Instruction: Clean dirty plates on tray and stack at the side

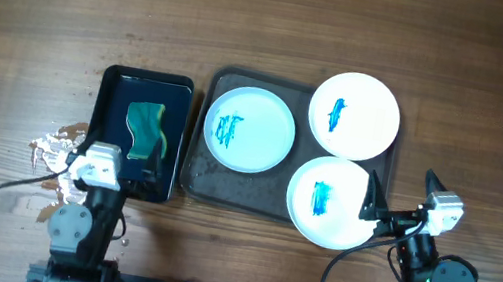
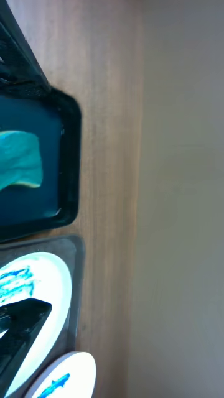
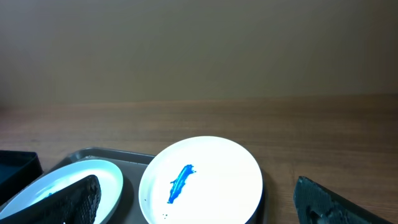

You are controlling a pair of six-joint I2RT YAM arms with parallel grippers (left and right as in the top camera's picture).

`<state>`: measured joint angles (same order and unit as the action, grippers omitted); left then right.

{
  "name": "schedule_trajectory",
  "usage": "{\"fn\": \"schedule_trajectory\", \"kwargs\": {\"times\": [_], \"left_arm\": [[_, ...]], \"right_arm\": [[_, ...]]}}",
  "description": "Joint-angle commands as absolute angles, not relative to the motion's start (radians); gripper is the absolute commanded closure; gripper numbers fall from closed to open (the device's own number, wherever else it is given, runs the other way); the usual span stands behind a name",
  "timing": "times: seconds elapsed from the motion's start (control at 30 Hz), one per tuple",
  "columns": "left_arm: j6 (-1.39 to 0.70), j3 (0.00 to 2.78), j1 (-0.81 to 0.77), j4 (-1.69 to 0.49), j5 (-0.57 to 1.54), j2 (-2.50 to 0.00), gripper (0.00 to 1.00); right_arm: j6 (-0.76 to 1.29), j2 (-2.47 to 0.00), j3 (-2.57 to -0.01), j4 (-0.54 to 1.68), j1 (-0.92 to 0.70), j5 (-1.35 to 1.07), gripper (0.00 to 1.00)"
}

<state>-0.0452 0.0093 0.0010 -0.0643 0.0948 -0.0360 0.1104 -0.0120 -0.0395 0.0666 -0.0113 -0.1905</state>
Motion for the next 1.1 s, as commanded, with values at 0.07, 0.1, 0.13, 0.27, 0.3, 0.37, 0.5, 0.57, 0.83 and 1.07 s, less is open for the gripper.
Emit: {"fn": "schedule_trajectory", "kwargs": {"times": [0.07,0.1,0.13,0.27,0.3,0.37,0.5,0.57,0.83,1.07], "left_arm": [[-0.121,0.096,-0.003,-0.162,0.191,-0.241,0.0],[-0.12,0.136,-0.003,-0.196,0.19,-0.293,0.0],[-0.12,0.182,-0.003,-0.23,0.19,-0.35,0.0],[-0.12,0.431,-0.003,-0.406,0.195,-0.606,0.0],[-0.12,0.498,-0.003,-0.459,0.202,-0.67,0.0],[-0.12,0.649,-0.005,-0.591,0.217,-0.814,0.0],[-0.121,0.883,-0.005,-0.835,0.221,-1.047,0.0],[-0.121,0.983,-0.005,-0.953,0.256,-1.145,0.0],[-0.121,1.087,-0.005,-1.095,0.471,-1.241,0.0],[-0.121,1.087,-0.005,-1.097,0.518,-1.241,0.0]], "right_arm": [[0.107,-0.014,-0.038,0.061,-0.008,-0.204,0.0],[0.107,-0.014,-0.038,0.061,-0.008,-0.204,0.0],[0.108,-0.014,-0.038,0.061,-0.008,-0.204,0.0],[0.107,-0.014,-0.038,0.061,-0.008,-0.204,0.0],[0.107,-0.014,-0.038,0.061,-0.008,-0.204,0.0],[0.107,-0.014,-0.038,0.061,-0.008,-0.203,0.0],[0.107,-0.014,-0.038,0.061,-0.008,-0.204,0.0],[0.107,-0.014,-0.038,0.061,-0.008,-0.204,0.0],[0.107,-0.014,-0.038,0.061,-0.008,-0.204,0.0],[0.107,-0.014,-0.038,0.061,-0.008,-0.204,0.0]]}}
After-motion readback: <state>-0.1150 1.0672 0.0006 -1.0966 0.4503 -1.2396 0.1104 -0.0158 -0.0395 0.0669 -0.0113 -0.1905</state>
